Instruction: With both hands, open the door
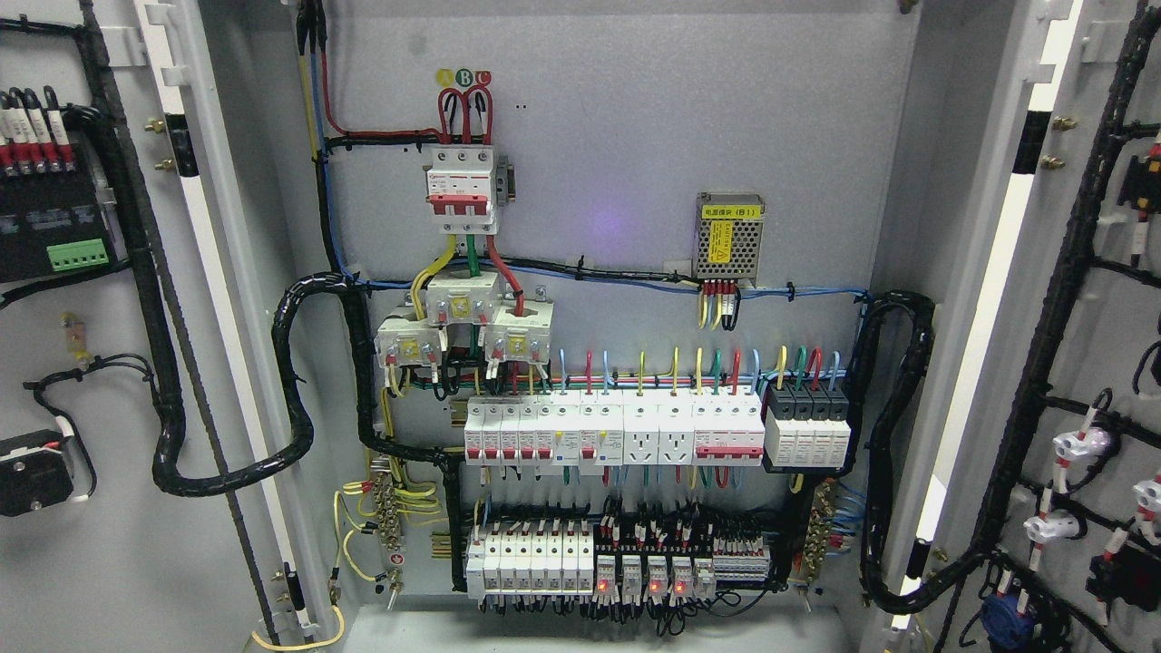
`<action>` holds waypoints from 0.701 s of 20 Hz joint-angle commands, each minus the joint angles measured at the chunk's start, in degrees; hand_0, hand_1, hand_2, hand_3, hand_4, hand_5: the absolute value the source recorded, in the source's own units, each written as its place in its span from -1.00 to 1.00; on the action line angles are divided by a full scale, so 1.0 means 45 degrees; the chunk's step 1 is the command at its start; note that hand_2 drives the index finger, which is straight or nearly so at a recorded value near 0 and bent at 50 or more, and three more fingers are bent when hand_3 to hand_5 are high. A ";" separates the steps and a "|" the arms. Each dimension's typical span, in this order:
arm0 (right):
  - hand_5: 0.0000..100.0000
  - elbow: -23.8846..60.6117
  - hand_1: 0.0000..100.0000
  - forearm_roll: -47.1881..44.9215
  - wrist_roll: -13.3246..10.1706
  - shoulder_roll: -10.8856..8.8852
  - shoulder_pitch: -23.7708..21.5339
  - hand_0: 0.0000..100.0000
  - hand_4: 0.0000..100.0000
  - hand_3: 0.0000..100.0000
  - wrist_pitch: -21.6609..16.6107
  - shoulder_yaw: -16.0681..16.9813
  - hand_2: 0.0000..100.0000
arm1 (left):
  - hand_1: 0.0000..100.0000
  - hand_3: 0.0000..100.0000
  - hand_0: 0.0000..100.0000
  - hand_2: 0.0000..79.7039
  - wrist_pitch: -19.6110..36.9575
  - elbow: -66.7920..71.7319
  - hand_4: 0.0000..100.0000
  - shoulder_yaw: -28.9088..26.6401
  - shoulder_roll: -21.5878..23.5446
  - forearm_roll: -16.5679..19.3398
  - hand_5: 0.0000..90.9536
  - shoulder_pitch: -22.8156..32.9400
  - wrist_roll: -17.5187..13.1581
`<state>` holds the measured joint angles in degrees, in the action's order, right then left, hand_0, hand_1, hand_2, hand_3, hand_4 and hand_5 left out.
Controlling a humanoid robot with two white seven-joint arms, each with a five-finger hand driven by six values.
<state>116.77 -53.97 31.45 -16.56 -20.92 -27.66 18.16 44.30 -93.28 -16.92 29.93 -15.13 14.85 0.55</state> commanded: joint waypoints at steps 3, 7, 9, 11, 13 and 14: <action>-1.00 -0.1293 -1.00 0.0856 0.0004 -0.0676 -0.0877 -1.00 -1.00 -1.00 0.0073 -0.5242 -1.00 | -1.00 -1.00 -1.00 -1.00 1.1367 -0.0741 -1.00 0.4227 -0.4380 0.4004 -1.00 0.1013 -0.0978; -1.00 -0.4728 -1.00 0.2633 0.0004 -0.0091 -0.0956 -1.00 -1.00 -1.00 0.0073 -0.6397 -1.00 | -1.00 -1.00 -1.00 -1.00 1.1367 0.3157 -1.00 0.4853 -0.5868 0.4221 -1.00 0.1446 -0.1411; -1.00 -0.6972 -1.00 0.3648 0.0004 0.0435 -0.0956 -1.00 -1.00 -1.00 0.0073 -0.6690 -1.00 | -1.00 -1.00 -1.00 -1.00 1.1367 0.6104 -1.00 0.4776 -0.6182 0.4221 -1.00 0.1310 -0.1372; -1.00 -0.9453 -1.00 0.4528 0.0004 0.0904 -0.0937 -1.00 -1.00 -1.00 0.0014 -0.6770 -1.00 | -1.00 -1.00 -1.00 -1.00 1.1347 0.9288 -1.00 0.4795 -0.6203 0.4202 -1.00 0.0843 -0.1372; -1.00 -1.1757 -1.00 0.4727 0.0004 0.1432 -0.0898 -1.00 -1.00 -1.00 -0.0005 -0.6770 -1.00 | -1.00 -1.00 -1.00 -1.00 1.1309 1.2762 -1.00 0.4814 -0.6241 0.4143 -1.00 0.0044 -0.1352; -1.00 -1.2890 -1.00 0.4727 0.0004 0.1647 -0.0898 -1.00 -1.00 -1.00 -0.0005 -0.6789 -1.00 | -1.00 -1.00 -1.00 -1.00 1.1212 1.4616 -1.00 0.4853 -0.6241 0.4124 -1.00 -0.0579 -0.1333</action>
<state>94.68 -38.55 31.47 -15.24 -24.73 -27.53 -2.19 44.30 -73.45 -1.87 11.05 2.00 17.84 -5.62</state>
